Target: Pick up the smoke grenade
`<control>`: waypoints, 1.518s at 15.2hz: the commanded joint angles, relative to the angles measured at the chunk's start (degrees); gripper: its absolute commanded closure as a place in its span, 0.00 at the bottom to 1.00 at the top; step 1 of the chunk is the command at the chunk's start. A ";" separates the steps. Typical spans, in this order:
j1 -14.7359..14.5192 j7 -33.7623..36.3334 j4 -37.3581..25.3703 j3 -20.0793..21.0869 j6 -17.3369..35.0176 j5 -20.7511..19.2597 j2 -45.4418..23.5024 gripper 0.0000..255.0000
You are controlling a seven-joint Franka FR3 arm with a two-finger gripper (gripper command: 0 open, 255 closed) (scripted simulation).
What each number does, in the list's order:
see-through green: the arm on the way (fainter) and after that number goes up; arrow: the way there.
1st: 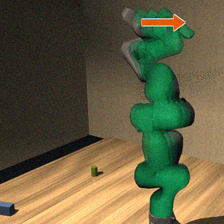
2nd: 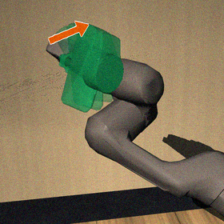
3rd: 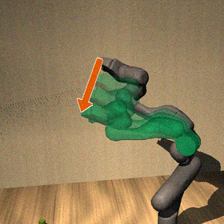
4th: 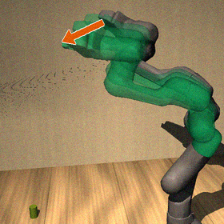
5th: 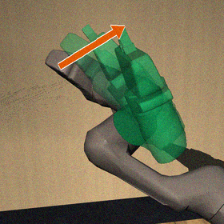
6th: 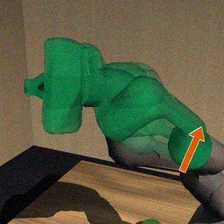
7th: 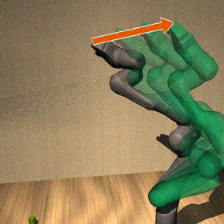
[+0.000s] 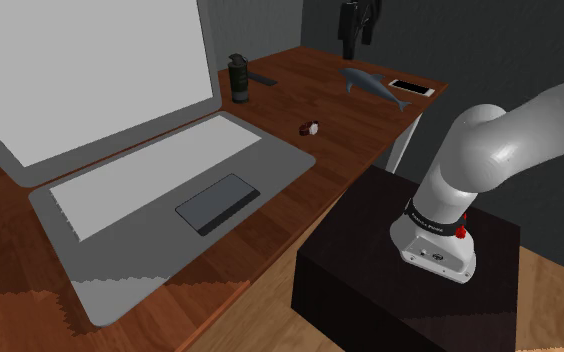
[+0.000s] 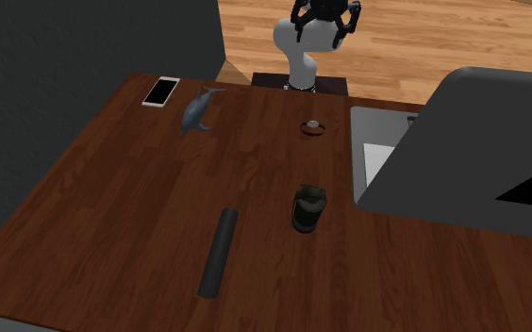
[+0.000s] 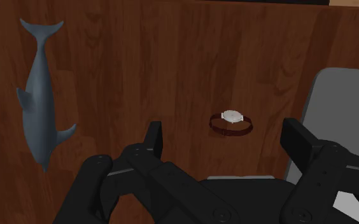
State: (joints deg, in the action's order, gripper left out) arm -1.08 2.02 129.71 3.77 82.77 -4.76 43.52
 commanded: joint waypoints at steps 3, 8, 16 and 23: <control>0.07 -0.85 -1.23 -0.67 2.94 -0.14 -3.75 0.00; 0.13 -3.03 -5.65 -2.12 9.34 -0.13 -13.54 0.00; 0.04 -6.77 -16.69 -3.81 16.27 0.97 -29.98 0.00; 0.11 -10.17 -30.68 -4.51 18.57 2.85 -45.09 0.00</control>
State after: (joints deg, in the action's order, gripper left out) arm -0.91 -7.82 101.50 -0.78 101.44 -2.21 0.67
